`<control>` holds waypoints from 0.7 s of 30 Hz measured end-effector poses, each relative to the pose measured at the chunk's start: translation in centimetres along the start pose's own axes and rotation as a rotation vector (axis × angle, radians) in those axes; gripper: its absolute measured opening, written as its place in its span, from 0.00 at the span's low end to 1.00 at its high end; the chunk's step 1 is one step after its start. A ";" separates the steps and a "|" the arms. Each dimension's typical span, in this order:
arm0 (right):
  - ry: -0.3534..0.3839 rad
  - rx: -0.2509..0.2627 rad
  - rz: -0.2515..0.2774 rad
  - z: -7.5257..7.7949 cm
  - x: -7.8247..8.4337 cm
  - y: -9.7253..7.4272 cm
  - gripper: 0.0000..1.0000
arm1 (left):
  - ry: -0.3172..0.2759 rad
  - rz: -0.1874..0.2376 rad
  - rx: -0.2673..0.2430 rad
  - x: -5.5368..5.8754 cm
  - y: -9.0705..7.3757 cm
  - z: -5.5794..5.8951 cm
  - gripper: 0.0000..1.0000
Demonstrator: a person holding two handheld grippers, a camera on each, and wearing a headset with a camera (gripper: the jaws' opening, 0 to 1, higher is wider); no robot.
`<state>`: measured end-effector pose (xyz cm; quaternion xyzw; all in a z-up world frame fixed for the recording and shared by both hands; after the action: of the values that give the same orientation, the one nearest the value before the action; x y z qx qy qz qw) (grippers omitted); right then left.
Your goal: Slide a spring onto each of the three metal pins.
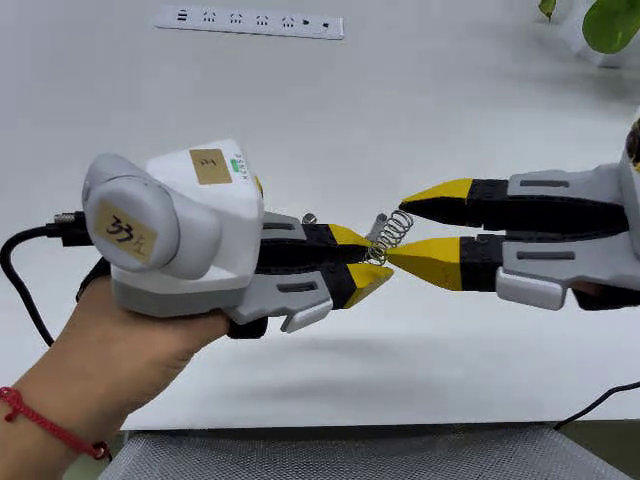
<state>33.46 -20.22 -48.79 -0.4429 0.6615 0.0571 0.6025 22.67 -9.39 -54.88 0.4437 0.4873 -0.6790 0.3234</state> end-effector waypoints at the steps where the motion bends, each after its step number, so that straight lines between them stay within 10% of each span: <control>1: -0.029 -0.020 -0.041 -0.1 -0.6 -0.1 0.29 | 0.003 0.002 0.002 0.0 0.0 0.0 0.10; 14: -0.313 -0.286 -0.538 0.2 -3.1 1.9 0.25 | 0.041 0.003 0.029 -0.2 -0.2 0.8 0.10; 21: -0.392 -0.349 -0.681 0.2 -3.5 3.4 0.23 | 0.041 0.015 0.039 -0.2 -0.2 1.1 0.10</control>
<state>30.91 -16.26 -47.48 -0.7121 0.3306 0.0490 0.6175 22.26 -10.34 -54.49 0.4673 0.4772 -0.6768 0.3095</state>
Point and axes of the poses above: the centre of the closed fingertips' face, and the gripper's own axes: y roughly forward along the fingers, z roughly to its right, x roughly out of its underside, the point moved 9 cm from there along -y, roughly backward along the fingers, and after that the axes turned 15 degrees about -x, right-handed, at the moved point
